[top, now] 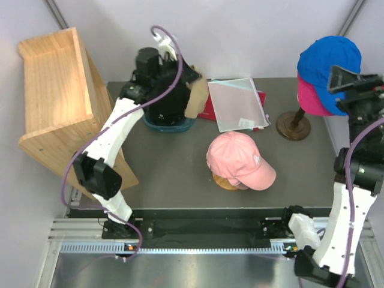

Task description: Stack the hats

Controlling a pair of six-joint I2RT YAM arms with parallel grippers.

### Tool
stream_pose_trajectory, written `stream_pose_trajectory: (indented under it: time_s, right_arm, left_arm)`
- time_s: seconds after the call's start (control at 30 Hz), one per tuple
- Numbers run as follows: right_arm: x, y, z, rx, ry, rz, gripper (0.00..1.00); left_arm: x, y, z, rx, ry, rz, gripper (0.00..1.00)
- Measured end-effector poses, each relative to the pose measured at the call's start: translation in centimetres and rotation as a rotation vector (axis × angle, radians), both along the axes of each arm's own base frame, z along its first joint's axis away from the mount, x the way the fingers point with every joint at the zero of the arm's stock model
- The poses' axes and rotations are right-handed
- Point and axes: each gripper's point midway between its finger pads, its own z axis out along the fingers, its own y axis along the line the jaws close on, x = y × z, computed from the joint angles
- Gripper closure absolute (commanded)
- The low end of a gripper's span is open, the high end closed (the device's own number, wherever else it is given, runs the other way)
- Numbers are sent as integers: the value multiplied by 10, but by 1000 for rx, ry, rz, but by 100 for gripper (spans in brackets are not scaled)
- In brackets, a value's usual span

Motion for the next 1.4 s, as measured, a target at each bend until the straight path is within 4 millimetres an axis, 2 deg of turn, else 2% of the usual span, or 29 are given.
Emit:
stream_pose_trajectory:
  time_s: [0.1,0.17,0.23,0.3,0.43,0.5,0.57,0.73,0.97,1.17,1.27,1.3,1.33,1.37,1.4]
  right_arm:
    - [27,54,11,-13,-29,233,7]
    - [45,117,6,-10,-17,459,6]
    - [55,168,2,9,-16,643,5]
    - [71,208,-14,73,-14,781,3]
    - [87,247,-55,250,36,929,0]
    - [91,258,-60,325,33,982,0]
    - [92,267,-54,391,-6,1038,0]
    - [91,273,-45,543,-125,1148,0]
    - [109,298,-71,667,-81,1242,0]
    - [103,305,-55,679,-125,1310,3]
    - [97,304,-40,678,-181,1345,25]
    - [97,304,-37,680,-193,1354,38]
    - [96,304,-32,681,-210,1366,44]
    - [96,304,-29,681,-223,1373,55]
    - [97,305,-29,691,-221,1379,62]
  left_arm:
    - [-14,10,70,-180,-98,-31,100]
    - [-28,19,118,-303,-176,-69,100]
    - [-40,24,149,-382,-229,-107,100]
    - [-53,23,173,-445,-254,-165,100]
    - [-78,16,208,-551,-279,-289,100]
    - [-88,15,221,-588,-290,-335,100]
    - [-98,16,233,-616,-296,-373,100]
    - [-119,18,253,-652,-316,-444,100]
    - [-128,17,255,-661,-294,-484,100]
    - [-133,18,257,-668,-283,-503,100]
    - [-135,18,257,-668,-284,-513,100]
    - [-135,18,257,-667,-284,-516,100]
    - [-135,17,256,-667,-286,-518,100]
    - [-135,17,255,-667,-288,-521,100]
    - [-135,17,253,-666,-290,-522,100]
